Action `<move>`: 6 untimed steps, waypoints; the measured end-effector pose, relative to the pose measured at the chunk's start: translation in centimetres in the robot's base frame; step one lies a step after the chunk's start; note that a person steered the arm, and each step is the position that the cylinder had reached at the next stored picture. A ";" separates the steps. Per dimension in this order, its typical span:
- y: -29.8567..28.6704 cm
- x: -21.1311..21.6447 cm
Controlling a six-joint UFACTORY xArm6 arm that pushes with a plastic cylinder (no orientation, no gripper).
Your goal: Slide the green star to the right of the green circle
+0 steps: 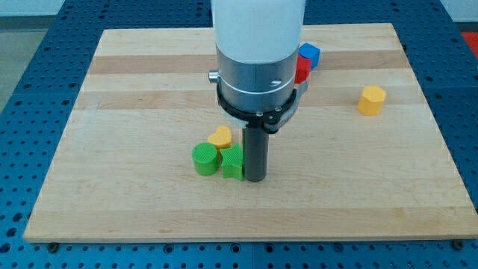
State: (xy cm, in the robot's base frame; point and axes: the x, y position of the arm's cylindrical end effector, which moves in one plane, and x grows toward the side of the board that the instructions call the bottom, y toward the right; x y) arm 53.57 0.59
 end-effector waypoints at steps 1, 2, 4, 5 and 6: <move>1.5 -0.1; 6.9 -1.2; 18.3 -4.8; 23.1 -6.6; 26.3 -9.9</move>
